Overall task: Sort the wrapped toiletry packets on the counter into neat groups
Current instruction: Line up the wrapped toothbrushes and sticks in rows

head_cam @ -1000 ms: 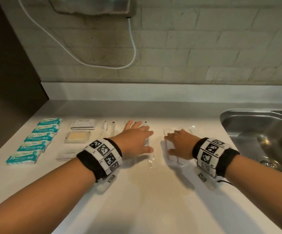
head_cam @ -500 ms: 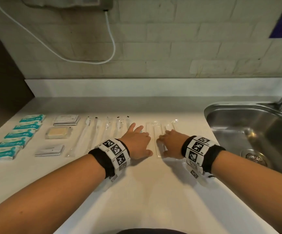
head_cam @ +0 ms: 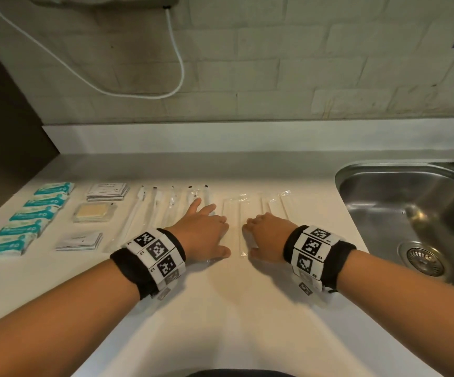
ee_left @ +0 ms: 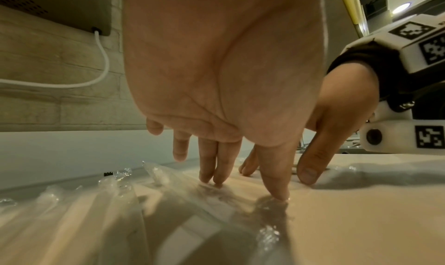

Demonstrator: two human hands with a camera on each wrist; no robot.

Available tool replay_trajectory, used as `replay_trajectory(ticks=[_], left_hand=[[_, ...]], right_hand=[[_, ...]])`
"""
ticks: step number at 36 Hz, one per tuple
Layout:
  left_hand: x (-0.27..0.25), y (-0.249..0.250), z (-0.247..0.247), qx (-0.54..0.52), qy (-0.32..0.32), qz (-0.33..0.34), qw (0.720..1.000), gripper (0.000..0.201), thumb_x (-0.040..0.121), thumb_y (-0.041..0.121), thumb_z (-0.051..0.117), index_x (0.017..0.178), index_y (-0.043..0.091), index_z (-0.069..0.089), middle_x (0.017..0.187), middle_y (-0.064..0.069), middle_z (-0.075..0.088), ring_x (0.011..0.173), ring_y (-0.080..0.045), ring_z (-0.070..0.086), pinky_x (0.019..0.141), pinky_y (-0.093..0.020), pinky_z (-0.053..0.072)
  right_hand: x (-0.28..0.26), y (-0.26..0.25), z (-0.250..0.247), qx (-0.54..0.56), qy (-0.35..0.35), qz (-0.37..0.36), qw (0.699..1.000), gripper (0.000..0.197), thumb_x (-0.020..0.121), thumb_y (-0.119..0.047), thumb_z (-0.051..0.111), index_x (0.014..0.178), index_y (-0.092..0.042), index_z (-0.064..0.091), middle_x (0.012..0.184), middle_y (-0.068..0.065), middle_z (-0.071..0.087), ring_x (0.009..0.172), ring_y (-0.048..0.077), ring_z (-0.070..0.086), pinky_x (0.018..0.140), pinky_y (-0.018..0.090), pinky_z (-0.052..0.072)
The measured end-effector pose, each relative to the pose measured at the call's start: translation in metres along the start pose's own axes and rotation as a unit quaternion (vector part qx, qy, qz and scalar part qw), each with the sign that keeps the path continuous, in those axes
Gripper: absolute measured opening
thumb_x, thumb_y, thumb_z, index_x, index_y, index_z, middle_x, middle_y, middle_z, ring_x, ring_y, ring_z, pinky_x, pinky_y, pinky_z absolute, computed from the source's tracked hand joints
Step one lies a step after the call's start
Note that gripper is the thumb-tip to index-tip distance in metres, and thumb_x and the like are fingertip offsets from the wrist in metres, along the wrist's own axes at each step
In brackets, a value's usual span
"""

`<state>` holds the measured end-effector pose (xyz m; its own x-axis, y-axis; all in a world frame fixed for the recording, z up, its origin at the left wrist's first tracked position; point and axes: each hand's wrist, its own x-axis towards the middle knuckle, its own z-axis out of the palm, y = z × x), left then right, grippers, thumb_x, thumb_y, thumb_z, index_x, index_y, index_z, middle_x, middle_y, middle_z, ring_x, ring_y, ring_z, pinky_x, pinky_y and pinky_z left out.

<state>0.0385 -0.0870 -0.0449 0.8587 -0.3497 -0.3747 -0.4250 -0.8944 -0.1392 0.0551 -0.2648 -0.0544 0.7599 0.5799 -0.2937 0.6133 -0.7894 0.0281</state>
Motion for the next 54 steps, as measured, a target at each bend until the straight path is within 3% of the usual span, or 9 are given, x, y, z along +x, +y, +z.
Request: replay_trajectory(ticks=[8, 18, 23, 29, 34, 39, 48, 54], left_hand=[[-0.003, -0.003, 0.002, -0.013, -0.003, -0.006, 1.000, 0.066, 0.090, 0.066, 0.041, 0.138, 0.022, 0.049, 0.158, 0.005, 0.029, 0.150, -0.024, 0.003, 0.117, -0.051, -0.012], [-0.006, -0.001, 0.001, -0.011, 0.001, -0.003, 1.000, 0.065, 0.090, 0.065, 0.042, 0.139, 0.023, 0.049, 0.159, 0.005, 0.028, 0.150, -0.023, 0.004, 0.117, -0.052, -0.012], [-0.003, 0.000, -0.009, -0.016, 0.035, -0.003, 0.999, 0.061, 0.091, 0.065, 0.040, 0.137, 0.026, 0.051, 0.160, 0.005, 0.023, 0.151, -0.022, 0.002, 0.117, -0.054, -0.010], [0.018, 0.022, -0.029, -0.017, 0.039, 0.030, 0.999, 0.053, 0.098, 0.053, 0.036, 0.142, 0.026, 0.045, 0.160, 0.006, 0.025, 0.150, -0.023, 0.005, 0.118, -0.054, -0.008], [0.045, 0.049, -0.037, -0.012, 0.033, 0.052, 0.998, 0.054, 0.098, 0.052, 0.035, 0.141, 0.022, 0.047, 0.156, 0.003, 0.035, 0.149, -0.024, 0.011, 0.118, -0.053, -0.005], [0.059, 0.056, -0.029, 0.019, 0.037, 0.048, 0.998, 0.058, 0.097, 0.055, 0.035, 0.144, 0.021, 0.044, 0.154, 0.002, 0.038, 0.148, -0.025, 0.016, 0.119, -0.052, 0.000], [0.041, 0.048, -0.015, 0.010, 0.061, 0.048, 0.997, 0.060, 0.096, 0.058, 0.036, 0.141, 0.020, 0.046, 0.151, 0.004, 0.041, 0.148, -0.026, 0.017, 0.119, -0.050, -0.001], [0.033, 0.043, -0.009, -0.005, 0.058, 0.056, 0.997, 0.058, 0.095, 0.059, 0.037, 0.136, 0.021, 0.050, 0.151, 0.006, 0.040, 0.148, -0.025, 0.015, 0.117, -0.051, -0.003]], right_hand=[[-0.004, -0.004, -0.001, 0.003, -0.007, -0.006, 1.000, 0.049, 0.093, -0.039, 0.047, 0.135, -0.013, 0.047, 0.141, 0.007, 0.048, 0.128, 0.026, 0.045, 0.109, 0.037, 0.034], [-0.004, -0.007, -0.003, 0.020, -0.011, 0.003, 1.000, 0.051, 0.093, -0.040, 0.048, 0.137, -0.014, 0.045, 0.144, 0.007, 0.044, 0.128, 0.026, 0.044, 0.108, 0.037, 0.034], [-0.014, 0.007, -0.011, 0.037, 0.024, 0.023, 0.999, 0.060, 0.096, -0.046, 0.045, 0.149, -0.022, 0.030, 0.161, 0.006, 0.016, 0.145, 0.027, 0.023, 0.119, 0.041, 0.019], [-0.031, 0.042, -0.018, 0.039, 0.002, 0.052, 0.998, 0.052, 0.090, -0.034, 0.055, 0.140, -0.024, 0.044, 0.143, -0.001, 0.047, 0.128, 0.020, 0.043, 0.109, 0.034, 0.034], [-0.042, 0.049, -0.009, 0.025, -0.044, 0.043, 0.998, 0.058, 0.090, -0.041, 0.058, 0.143, -0.023, 0.041, 0.149, 0.000, 0.040, 0.134, 0.024, 0.036, 0.111, 0.037, 0.031], [-0.046, 0.050, 0.001, 0.050, -0.033, 0.055, 0.997, 0.048, 0.090, -0.037, 0.058, 0.134, -0.020, 0.048, 0.144, 0.000, 0.046, 0.134, 0.027, 0.037, 0.110, 0.042, 0.035], [-0.035, 0.051, 0.005, 0.045, -0.026, 0.059, 0.997, 0.049, 0.091, -0.041, 0.054, 0.135, -0.018, 0.047, 0.139, 0.002, 0.049, 0.128, 0.025, 0.043, 0.106, 0.041, 0.040], [-0.027, 0.039, 0.006, 0.022, -0.013, 0.044, 0.999, 0.046, 0.093, -0.031, 0.052, 0.136, -0.014, 0.047, 0.142, 0.003, 0.048, 0.131, 0.026, 0.043, 0.109, 0.039, 0.037]])
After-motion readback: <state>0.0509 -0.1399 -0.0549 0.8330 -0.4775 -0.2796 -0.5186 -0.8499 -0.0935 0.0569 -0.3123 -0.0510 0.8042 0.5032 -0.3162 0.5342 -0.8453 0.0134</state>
